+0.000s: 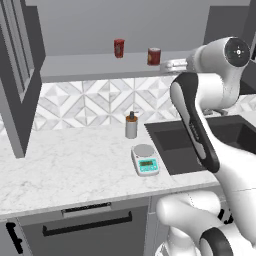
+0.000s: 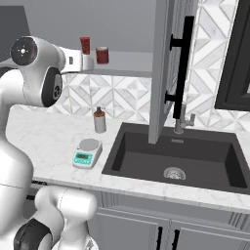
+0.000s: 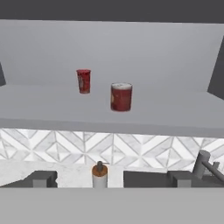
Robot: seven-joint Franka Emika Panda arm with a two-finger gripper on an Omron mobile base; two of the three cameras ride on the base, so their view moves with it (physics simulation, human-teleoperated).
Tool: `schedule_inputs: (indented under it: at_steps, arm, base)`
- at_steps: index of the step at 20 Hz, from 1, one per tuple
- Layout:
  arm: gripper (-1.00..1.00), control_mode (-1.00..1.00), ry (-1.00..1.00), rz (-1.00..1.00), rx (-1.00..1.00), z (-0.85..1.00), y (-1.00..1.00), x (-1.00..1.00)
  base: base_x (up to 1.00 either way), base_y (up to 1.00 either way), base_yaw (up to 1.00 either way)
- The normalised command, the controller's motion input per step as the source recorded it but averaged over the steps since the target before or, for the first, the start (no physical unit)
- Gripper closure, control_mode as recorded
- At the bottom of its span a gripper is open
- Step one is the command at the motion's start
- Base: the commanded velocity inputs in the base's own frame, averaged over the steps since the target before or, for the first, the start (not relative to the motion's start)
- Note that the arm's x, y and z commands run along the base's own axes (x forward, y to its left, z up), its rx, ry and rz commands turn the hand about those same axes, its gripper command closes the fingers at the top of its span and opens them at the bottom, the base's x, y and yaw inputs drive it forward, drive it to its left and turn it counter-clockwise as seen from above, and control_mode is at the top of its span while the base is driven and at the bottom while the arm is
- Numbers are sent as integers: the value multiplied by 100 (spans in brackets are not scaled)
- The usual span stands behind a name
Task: Pick the canned food and place it on the digital scale for weighing, and close the cabinet.
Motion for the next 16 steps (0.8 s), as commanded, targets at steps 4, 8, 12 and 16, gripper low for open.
schedule_inputs:
  at_steps: [4,8,12,16]
  arm:
    - [-100,-100,0,0,0,18,-6,24]
    - [-100,-100,0,0,0,2,0,35]
    - [-100,-100,0,1,0,0,0,50]
    - [-100,-100,0,2,0,0,0,56]
  base:
    - [0,0,0]
    - [0,0,0]
    - [0,0,0]
    - [0,0,0]
